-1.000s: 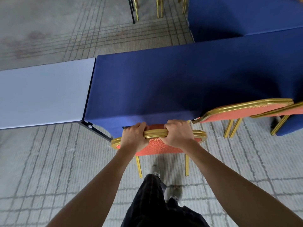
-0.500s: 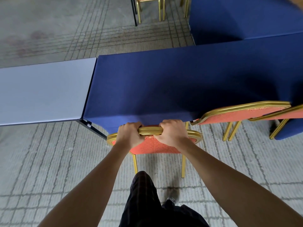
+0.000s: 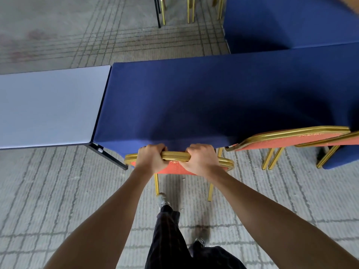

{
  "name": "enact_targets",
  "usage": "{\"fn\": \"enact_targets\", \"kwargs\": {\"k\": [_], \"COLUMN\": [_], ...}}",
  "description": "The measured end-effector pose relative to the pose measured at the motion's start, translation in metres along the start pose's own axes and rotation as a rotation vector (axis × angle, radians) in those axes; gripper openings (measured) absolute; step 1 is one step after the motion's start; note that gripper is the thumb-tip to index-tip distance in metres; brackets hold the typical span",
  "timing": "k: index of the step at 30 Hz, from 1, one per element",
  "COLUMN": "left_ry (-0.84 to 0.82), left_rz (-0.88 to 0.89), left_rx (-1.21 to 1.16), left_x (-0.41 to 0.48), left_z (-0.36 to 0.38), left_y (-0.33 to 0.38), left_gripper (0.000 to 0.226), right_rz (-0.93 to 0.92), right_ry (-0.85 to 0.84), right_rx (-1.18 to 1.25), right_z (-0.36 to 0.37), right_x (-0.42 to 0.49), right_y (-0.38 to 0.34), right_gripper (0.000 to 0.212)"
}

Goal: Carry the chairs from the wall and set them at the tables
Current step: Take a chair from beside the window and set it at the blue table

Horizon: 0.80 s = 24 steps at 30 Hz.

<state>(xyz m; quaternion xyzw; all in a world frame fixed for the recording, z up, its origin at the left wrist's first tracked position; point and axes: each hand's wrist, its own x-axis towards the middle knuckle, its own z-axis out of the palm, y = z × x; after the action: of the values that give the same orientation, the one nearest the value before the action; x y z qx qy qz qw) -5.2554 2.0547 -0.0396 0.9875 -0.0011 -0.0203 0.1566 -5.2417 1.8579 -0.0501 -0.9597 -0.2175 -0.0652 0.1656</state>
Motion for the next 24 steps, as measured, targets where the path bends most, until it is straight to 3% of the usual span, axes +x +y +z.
{"fn": "enact_targets", "kwargs": {"k": [3,6,13,20,24], "left_ry": [0.012,0.060,0.406,0.391,0.372], "left_rz": [-0.048,0.000,0.224,0.283,0.409], "left_rx": [-0.030,0.000,0.053,0.002,0.011], "left_x": [0.006,0.012,0.089,0.104,0.102], "left_z": [0.025,0.057,0.071,0.072,0.067], "left_y": [-0.008,0.001,-0.036,-0.055,-0.062], "left_gripper": [0.010,0.023,0.018,0.022,0.021], "right_rz": [-0.058,-0.109,-0.144,-0.142,-0.109], "right_ry": [-0.028,-0.031,0.035,0.077,0.048], "right_rx": [0.004,-0.018,-0.052,-0.014,-0.025], "right_z": [0.022,0.044,0.066,0.080,0.079], "right_x": [0.011,0.022,0.086,0.096,0.094], "right_y": [0.012,0.046,0.064,0.060,0.052], "right_gripper": [0.036,0.038,0.034,0.030,0.030]}}
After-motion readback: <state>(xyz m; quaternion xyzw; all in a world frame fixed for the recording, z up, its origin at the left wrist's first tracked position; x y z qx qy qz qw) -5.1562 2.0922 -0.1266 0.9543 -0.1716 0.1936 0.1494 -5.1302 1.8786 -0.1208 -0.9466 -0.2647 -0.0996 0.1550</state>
